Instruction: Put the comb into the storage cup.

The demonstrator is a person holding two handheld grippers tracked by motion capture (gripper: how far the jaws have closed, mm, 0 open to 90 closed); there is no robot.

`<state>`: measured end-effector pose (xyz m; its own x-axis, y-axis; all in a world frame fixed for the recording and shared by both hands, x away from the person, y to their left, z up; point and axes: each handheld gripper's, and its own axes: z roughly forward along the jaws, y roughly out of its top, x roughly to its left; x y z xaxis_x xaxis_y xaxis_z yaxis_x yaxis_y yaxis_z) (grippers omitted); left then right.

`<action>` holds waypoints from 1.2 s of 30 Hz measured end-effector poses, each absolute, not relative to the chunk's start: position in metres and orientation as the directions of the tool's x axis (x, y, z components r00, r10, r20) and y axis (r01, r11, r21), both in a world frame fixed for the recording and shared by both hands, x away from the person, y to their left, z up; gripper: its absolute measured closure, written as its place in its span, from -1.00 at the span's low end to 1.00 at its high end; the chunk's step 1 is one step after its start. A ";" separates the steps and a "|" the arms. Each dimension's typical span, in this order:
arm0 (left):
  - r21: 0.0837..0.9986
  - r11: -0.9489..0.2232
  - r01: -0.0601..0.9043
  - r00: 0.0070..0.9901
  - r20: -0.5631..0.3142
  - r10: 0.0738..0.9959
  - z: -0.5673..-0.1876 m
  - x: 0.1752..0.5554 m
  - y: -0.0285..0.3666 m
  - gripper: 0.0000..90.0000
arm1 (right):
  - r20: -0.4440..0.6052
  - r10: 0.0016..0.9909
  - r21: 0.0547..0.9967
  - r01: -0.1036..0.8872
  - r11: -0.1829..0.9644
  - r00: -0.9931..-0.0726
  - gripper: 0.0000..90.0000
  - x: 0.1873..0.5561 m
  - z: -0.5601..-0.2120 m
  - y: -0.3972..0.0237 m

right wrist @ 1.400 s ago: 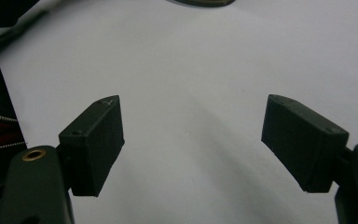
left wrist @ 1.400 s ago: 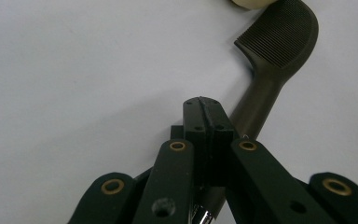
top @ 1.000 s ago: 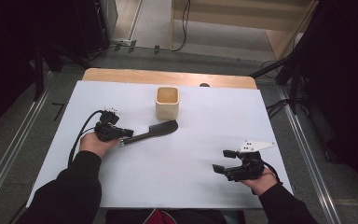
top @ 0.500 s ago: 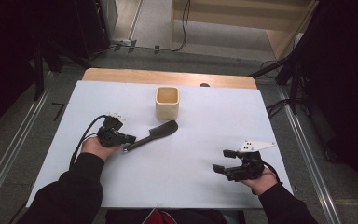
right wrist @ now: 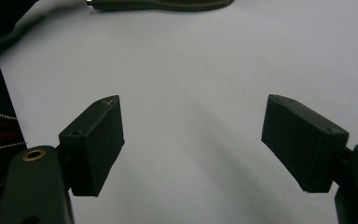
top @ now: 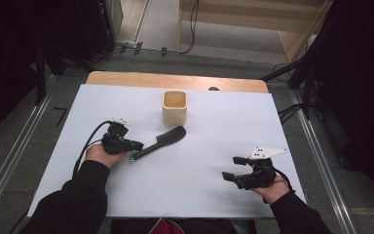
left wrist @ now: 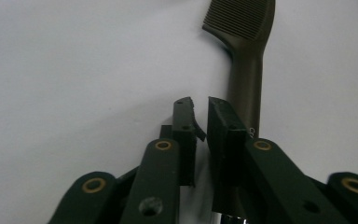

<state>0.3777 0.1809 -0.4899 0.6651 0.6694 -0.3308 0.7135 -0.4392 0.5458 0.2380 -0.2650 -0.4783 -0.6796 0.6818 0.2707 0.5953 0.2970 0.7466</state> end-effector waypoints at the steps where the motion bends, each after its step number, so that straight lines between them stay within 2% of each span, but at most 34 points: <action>1: 0.552 -0.431 0.714 0.662 -0.334 0.671 -0.489 0.378 0.182 0.74 | 0.271 0.681 0.747 0.595 0.297 -0.680 -0.58 0.238 -0.478 -0.265; 5: 0.580 -0.385 0.718 0.649 -0.356 0.673 -0.481 0.378 0.188 0.63 | 0.270 0.682 0.747 0.595 0.297 -0.680 -0.58 0.238 -0.478 -0.265; 8: 0.602 -0.371 0.707 0.655 -0.360 0.664 -0.475 0.376 0.190 0.36 | 0.271 0.681 0.746 0.595 0.297 -0.680 -0.58 0.238 -0.478 -0.265; 13: 0.642 -0.330 0.693 0.664 -0.388 0.639 -0.463 0.371 0.195 0.14 | 0.270 0.679 0.746 0.594 0.301 -0.683 -0.58 0.238 -0.479 -0.264; 18: 0.649 -0.342 0.680 0.681 -0.386 0.622 -0.457 0.363 0.193 -0.07 | 0.271 0.679 0.745 0.595 0.301 -0.682 -0.58 0.238 -0.479 -0.264; 36: 0.691 -0.357 0.629 0.739 -0.389 0.550 -0.446 0.335 0.189 -0.35 | 0.272 0.680 0.744 0.597 0.301 -0.681 -0.58 0.238 -0.479 -0.264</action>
